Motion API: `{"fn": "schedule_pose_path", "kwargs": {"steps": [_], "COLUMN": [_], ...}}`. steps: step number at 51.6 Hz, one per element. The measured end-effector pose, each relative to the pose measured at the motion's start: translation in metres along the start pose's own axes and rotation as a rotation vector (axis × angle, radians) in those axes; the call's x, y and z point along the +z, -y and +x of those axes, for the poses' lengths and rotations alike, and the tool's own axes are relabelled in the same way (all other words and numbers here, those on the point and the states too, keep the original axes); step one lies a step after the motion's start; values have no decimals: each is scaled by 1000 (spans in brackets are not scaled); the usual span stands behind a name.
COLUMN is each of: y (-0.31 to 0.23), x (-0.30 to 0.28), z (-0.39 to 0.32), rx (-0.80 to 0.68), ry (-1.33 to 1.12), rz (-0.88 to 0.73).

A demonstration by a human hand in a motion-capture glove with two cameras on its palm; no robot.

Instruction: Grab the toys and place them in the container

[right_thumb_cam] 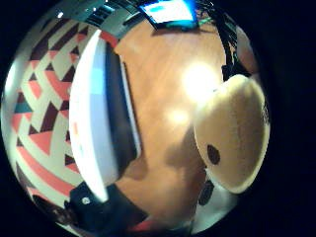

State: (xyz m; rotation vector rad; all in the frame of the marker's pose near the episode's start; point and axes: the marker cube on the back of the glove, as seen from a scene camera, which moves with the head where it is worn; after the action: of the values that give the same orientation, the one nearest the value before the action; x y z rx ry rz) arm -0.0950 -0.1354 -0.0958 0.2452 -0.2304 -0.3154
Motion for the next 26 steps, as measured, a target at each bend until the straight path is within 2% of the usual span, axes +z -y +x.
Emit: {"fn": "schedule_pose_path", "kwargs": {"steps": [13,21,26], "y": [-13,-12,-2], "x": [-128,-173,-181], "z": [-63,-109,-136], "rx": [-121,-204,-242], "ry": [18,83,227], "rz": [231,332,347]}}
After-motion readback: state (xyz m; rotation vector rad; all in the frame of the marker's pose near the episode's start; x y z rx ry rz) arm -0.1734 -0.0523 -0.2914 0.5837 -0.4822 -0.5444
